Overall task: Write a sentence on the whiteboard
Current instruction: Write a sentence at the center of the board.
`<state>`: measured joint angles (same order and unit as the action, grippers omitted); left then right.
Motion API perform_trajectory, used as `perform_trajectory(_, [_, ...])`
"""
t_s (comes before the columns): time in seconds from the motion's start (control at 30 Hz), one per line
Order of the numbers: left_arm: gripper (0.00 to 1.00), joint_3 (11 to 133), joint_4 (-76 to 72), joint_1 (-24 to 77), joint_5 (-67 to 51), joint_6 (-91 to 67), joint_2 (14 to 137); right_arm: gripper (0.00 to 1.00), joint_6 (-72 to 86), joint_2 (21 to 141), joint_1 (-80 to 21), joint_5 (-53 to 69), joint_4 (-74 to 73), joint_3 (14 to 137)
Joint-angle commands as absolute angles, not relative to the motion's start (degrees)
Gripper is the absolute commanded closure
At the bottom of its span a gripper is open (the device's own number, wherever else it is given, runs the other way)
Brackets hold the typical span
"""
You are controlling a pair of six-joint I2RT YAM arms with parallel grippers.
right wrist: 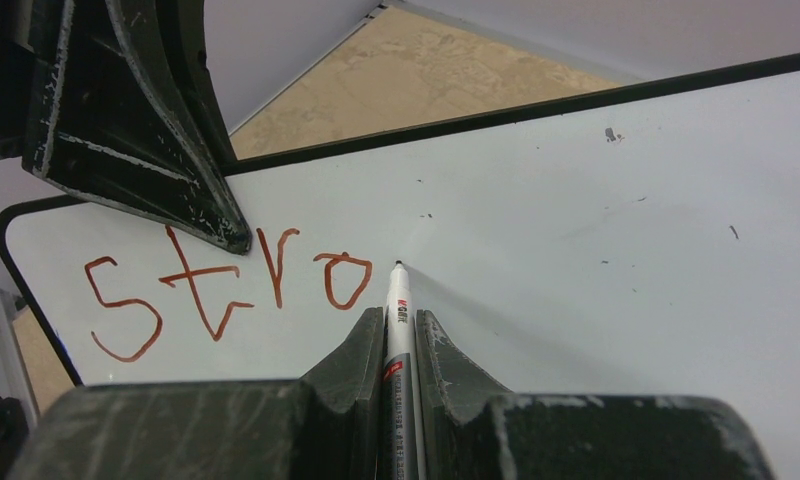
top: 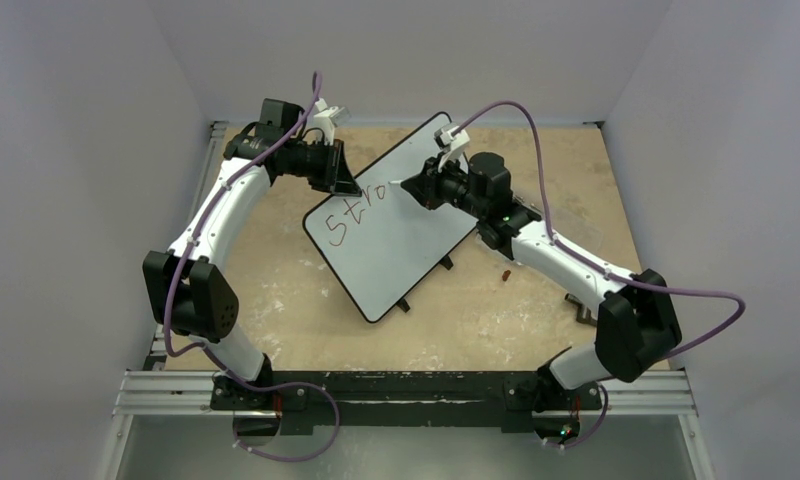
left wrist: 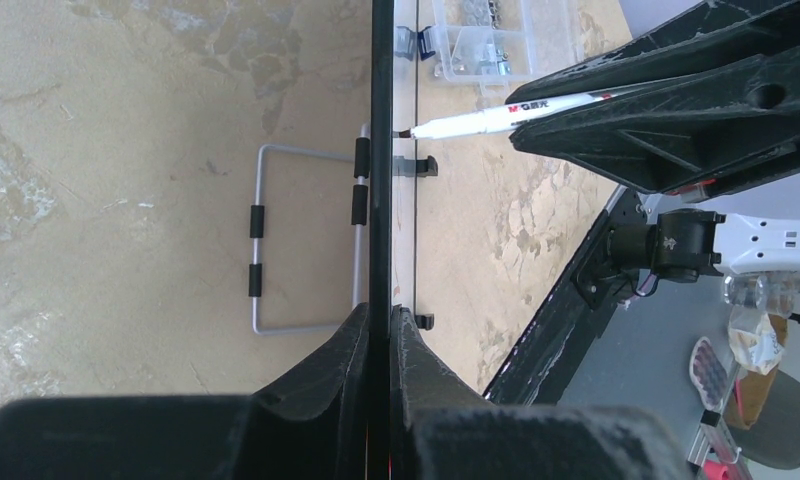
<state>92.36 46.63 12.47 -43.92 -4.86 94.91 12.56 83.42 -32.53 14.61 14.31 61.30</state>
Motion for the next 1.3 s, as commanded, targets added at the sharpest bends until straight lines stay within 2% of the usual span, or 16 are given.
perform_trajectory(0.0, [1.0, 94.3, 41.79, 12.4, -45.19, -3.18, 91.33, 1.0, 13.05, 83.99, -32.32, 15.73, 16.17, 63.44])
perform_trajectory(0.93, [1.0, 94.31, 41.74, 12.48, -45.0, -3.25, 91.53, 1.0, 13.69, 80.3, -32.37, 15.72, 16.35, 54.9])
perform_trajectory(1.27, [1.0, 94.3, 41.92, 12.65, -44.69, -3.16, 91.51, 1.0, 14.02, 81.01, -32.37, 16.0, 16.2, 57.52])
